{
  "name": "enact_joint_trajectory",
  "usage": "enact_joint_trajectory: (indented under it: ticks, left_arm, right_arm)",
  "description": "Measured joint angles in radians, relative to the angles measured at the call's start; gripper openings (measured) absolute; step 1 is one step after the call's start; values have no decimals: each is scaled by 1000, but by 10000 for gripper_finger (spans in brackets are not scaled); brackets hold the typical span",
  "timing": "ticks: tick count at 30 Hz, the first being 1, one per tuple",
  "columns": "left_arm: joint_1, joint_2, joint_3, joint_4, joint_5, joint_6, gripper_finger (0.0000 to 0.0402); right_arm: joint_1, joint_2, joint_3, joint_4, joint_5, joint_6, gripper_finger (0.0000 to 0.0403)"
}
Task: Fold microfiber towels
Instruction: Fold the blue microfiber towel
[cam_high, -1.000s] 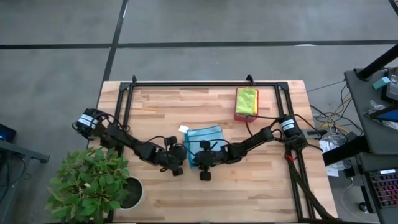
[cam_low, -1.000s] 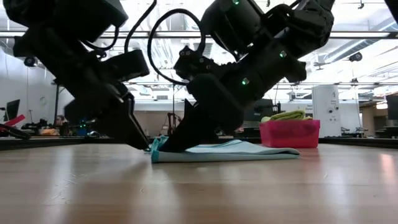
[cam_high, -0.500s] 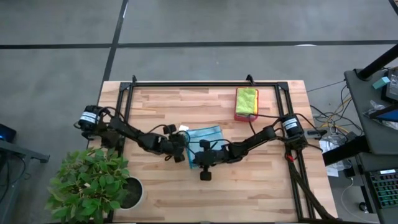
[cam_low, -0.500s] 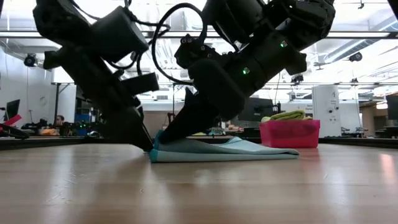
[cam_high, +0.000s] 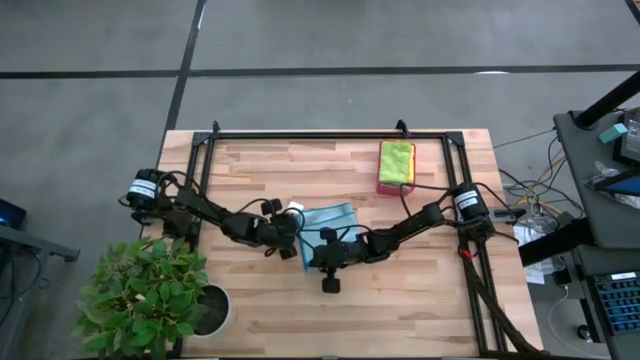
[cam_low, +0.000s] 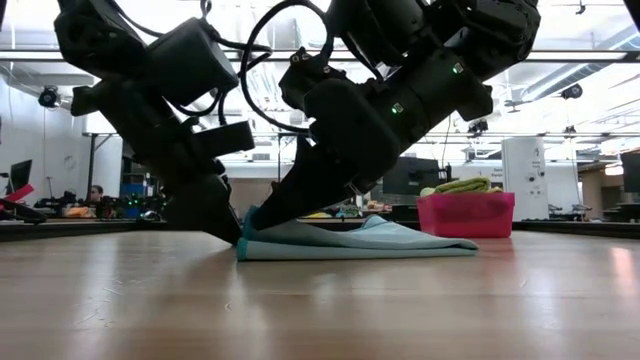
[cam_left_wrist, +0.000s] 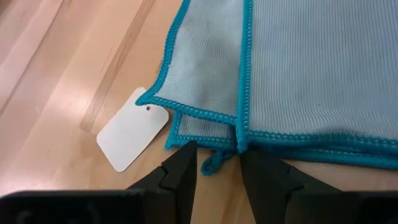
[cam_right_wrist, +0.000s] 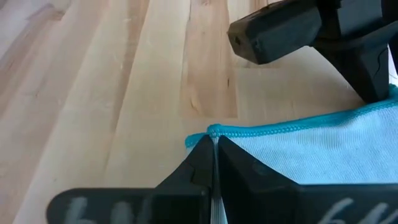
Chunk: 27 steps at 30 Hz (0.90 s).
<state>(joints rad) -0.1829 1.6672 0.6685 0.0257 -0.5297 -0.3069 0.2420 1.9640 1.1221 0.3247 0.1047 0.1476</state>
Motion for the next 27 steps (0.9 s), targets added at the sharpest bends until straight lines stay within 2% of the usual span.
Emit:
enact_joint_trajectory:
  ticks: [6,13,20,24,27]
  left_arm:
    - [-1,0,0,8,5,0,109]
    - [-1,-44,0,8,36,3,109]
    - [-2,-123,0,-35,55,1,109]
    - [-2,-162,1,-78,57,0,109]
    - [-4,-176,0,-81,86,-14,109]
  right_arm:
    - [0,0,-1,0,0,10,19]
    - [0,-4,-1,-10,0,27,89]
    - [0,-93,-1,-115,0,28,145]
    - [0,-149,-1,-218,0,53,161]
    - [-6,-198,-3,-327,1,130,166]
